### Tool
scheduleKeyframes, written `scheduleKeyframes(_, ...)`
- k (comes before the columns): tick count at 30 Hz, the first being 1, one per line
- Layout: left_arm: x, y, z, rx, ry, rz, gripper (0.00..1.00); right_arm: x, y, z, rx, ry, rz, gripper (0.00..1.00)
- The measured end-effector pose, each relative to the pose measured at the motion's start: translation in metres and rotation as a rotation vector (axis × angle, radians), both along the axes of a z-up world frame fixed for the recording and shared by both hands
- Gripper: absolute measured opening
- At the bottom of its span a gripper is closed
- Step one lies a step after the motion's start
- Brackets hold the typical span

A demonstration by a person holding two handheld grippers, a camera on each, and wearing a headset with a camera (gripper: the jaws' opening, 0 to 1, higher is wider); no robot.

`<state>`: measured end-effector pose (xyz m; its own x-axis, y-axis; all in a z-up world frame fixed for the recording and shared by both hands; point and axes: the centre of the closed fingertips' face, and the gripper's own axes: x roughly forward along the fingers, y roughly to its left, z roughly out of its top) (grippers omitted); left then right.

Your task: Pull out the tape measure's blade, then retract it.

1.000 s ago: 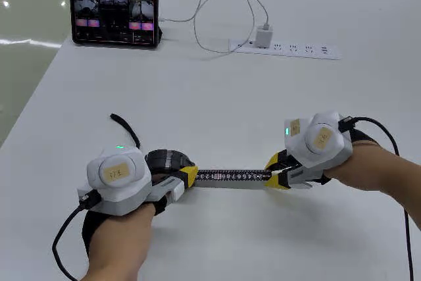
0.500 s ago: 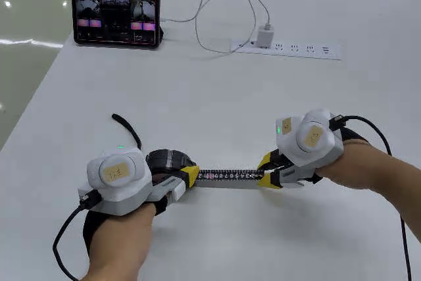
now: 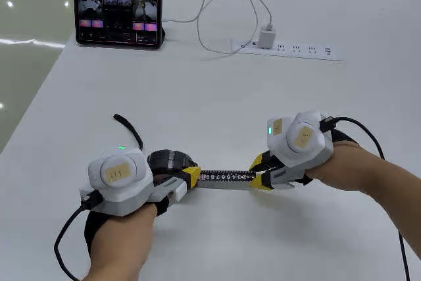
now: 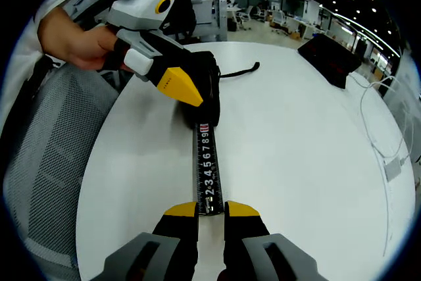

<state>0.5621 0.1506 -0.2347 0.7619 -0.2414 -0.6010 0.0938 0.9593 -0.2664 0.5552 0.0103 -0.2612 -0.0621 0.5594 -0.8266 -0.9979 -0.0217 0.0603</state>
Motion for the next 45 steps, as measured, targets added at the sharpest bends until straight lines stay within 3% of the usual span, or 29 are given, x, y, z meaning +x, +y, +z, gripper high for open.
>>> scheduleKeyframes(45, 0.0, 0.0, 0.0, -0.026, 0.003, 0.002, 0.57, -0.006, 0.054, 0.0, 0.073, 0.035, -0.004, 0.1)
